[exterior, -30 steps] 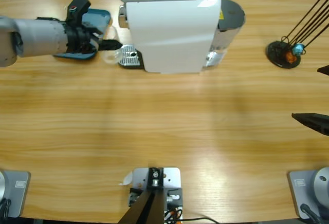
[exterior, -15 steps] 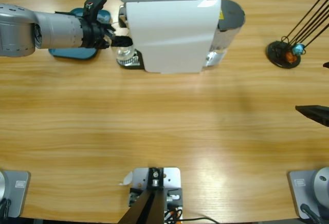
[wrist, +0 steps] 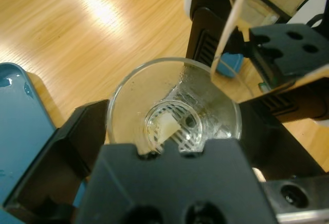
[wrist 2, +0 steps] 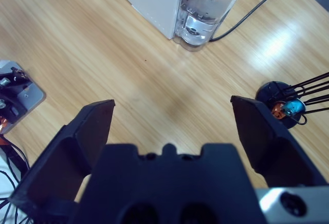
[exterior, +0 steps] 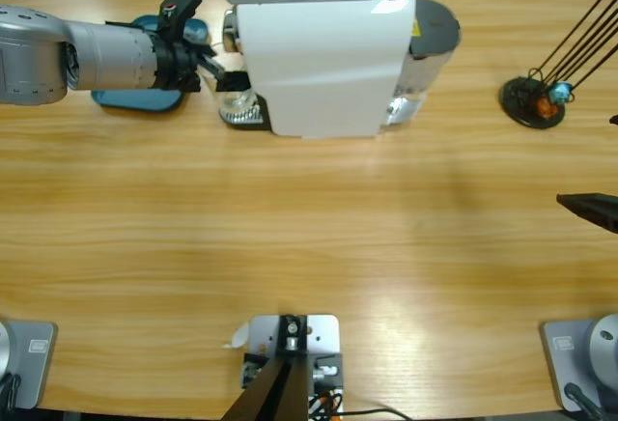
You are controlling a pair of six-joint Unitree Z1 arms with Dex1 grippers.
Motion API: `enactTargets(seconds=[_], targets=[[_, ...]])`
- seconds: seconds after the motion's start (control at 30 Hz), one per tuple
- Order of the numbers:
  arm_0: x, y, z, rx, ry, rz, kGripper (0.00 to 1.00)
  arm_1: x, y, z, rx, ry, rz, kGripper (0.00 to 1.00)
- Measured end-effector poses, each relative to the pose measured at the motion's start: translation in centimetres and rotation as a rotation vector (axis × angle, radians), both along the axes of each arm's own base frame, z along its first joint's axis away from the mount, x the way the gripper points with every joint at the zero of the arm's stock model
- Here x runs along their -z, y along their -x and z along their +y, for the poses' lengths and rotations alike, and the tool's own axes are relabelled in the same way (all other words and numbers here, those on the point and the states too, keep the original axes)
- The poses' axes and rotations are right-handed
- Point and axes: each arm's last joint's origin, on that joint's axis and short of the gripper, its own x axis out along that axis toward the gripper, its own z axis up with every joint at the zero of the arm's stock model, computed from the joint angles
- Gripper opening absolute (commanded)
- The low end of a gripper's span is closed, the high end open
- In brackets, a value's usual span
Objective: Pour coffee
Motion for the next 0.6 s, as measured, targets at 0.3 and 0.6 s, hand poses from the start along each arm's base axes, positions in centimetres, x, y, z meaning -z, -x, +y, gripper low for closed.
enactTargets(seconds=[0.3, 0.6], targets=[[0.0, 0.8, 0.1, 0.046, 0.013, 0.034, 1.000, 0.0, 0.0, 0.0, 0.002, 0.000, 0.000, 0.982], [-0.5, 1.3, 1.0, 0.040, 0.005, 0.036, 1.000, 0.0, 0.0, 0.0, 0.003, 0.000, 0.000, 0.977]])
